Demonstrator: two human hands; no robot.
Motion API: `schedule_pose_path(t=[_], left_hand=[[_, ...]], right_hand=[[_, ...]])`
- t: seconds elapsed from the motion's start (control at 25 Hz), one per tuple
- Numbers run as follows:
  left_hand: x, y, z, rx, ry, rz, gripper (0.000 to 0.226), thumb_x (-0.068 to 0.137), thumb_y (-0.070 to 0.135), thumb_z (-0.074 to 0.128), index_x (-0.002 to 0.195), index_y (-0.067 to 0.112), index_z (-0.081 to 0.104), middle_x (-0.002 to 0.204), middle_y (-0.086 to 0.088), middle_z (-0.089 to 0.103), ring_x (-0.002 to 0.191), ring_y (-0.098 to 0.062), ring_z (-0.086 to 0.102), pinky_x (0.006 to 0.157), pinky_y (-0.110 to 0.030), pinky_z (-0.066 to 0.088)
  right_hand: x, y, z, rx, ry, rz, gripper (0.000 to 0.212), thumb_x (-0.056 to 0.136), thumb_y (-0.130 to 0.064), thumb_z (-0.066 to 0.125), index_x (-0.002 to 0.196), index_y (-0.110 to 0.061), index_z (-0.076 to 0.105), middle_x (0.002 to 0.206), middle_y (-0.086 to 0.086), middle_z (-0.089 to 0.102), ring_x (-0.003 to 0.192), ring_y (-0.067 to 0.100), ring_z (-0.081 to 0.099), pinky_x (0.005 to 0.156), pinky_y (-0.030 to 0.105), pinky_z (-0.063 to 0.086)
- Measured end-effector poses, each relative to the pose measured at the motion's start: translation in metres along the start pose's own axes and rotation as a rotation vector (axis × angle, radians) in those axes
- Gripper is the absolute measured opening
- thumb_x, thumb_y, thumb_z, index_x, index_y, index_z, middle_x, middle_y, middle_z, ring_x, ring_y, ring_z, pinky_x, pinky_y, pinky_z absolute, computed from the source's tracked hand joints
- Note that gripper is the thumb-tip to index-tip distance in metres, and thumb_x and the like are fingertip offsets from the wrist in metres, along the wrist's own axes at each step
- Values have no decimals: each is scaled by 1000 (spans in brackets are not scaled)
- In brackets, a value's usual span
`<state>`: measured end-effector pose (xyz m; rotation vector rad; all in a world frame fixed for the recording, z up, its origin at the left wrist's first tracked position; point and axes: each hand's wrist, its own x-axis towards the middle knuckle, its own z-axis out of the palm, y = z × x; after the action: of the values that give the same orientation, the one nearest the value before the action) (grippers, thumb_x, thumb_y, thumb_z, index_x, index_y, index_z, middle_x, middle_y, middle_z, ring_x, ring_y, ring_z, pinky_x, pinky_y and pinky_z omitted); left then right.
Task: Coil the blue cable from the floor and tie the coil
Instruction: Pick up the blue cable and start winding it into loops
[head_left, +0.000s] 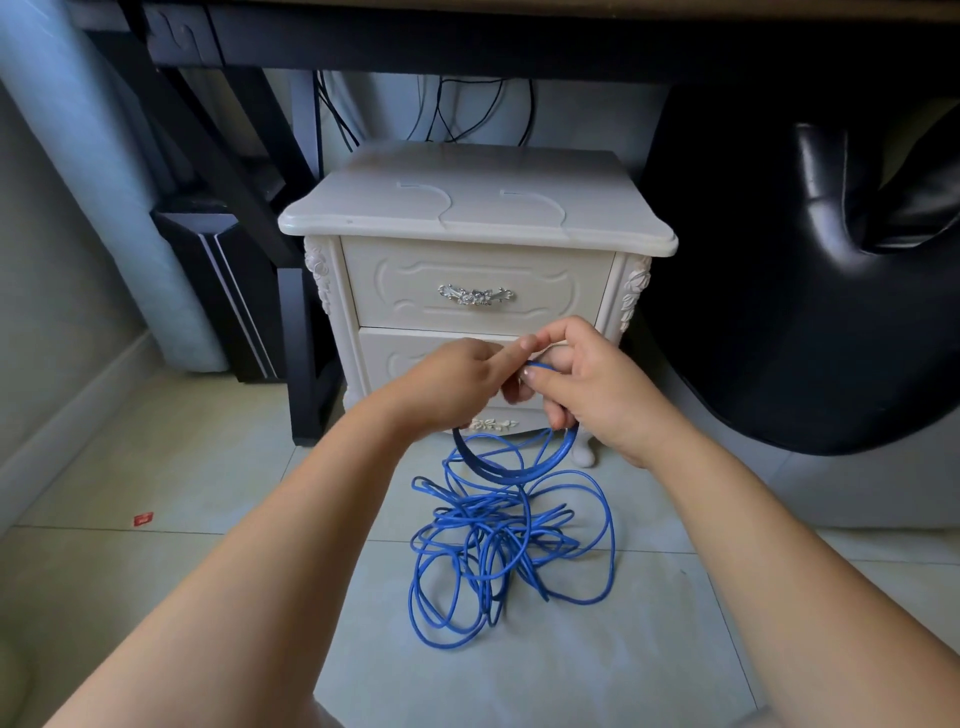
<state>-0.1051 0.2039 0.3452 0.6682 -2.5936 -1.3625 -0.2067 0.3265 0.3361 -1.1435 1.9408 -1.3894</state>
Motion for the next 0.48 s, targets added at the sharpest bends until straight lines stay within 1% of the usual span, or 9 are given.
schedule_pose_path(t=[0.08, 0.12, 0.16, 0.24, 0.32, 0.36, 0.4, 0.44, 0.48], left_hand=[[0, -1, -1, 55, 63, 54, 55, 99, 53, 38, 82, 6, 62, 66, 5, 49, 64, -14, 44, 62, -25, 40], [0, -2, -2, 65, 111, 75, 55, 99, 51, 38, 84, 3, 62, 71, 0, 49, 69, -16, 44, 67, -28, 39], [0, -2, -3, 54, 172, 84, 56, 100, 51, 38, 84, 2, 60, 72, -3, 47, 69, -17, 42, 66, -29, 37], [-1, -7, -8, -44, 282, 66, 56, 99, 53, 38, 81, 5, 58, 72, -6, 44, 65, -18, 38, 60, -33, 33], [-4, -10, -12, -245, 339, 38, 50, 99, 54, 39, 71, 14, 50, 65, -1, 38, 56, -16, 30, 53, -34, 25], [-5, -8, -11, -365, 354, 27, 48, 99, 52, 39, 67, 17, 45, 58, 4, 33, 51, -14, 26, 50, -32, 22], [-5, -6, -8, -486, 366, 16, 47, 101, 49, 38, 65, 19, 40, 53, 9, 29, 47, -11, 23, 47, -29, 20], [-6, -2, -4, -593, 369, 9, 46, 102, 47, 37, 64, 21, 37, 50, 13, 26, 45, -9, 22, 44, -25, 21], [-7, 1, 0, -667, 365, 8, 46, 103, 45, 35, 64, 22, 35, 49, 13, 25, 44, -9, 22, 43, -23, 25]], right_hand=[[1, 0, 2, 21, 14, 31, 15, 97, -10, 57, 101, -21, 48, 65, 3, 60, 49, 12, 56, 53, 23, 45], [1, 1, 1, 95, 10, 65, 11, 97, -12, 57, 104, -17, 51, 61, 1, 59, 54, 15, 61, 58, 26, 50], [1, 2, -2, 195, -12, 123, 9, 97, -13, 56, 106, -12, 54, 60, 1, 60, 62, 20, 65, 67, 30, 54], [-2, 8, -7, 378, -113, 261, 10, 96, -13, 56, 99, -5, 61, 73, 10, 68, 82, 29, 68, 86, 38, 56], [-7, 12, -8, 496, -202, 300, 13, 92, -15, 58, 93, -4, 64, 92, 18, 73, 97, 32, 68, 98, 40, 52], [-8, 12, -7, 567, -209, 261, 17, 89, -18, 58, 93, -3, 63, 95, 18, 73, 99, 30, 68, 98, 39, 52], [-7, 11, -5, 664, -194, 209, 20, 87, -20, 56, 93, -2, 61, 92, 16, 74, 97, 28, 70, 95, 37, 54], [-6, 8, -4, 771, -166, 160, 19, 87, -20, 53, 91, -2, 58, 82, 12, 72, 87, 26, 72, 88, 36, 57], [-5, 4, -3, 869, -136, 123, 17, 87, -21, 51, 88, -4, 54, 70, 6, 64, 70, 22, 69, 78, 35, 59]])
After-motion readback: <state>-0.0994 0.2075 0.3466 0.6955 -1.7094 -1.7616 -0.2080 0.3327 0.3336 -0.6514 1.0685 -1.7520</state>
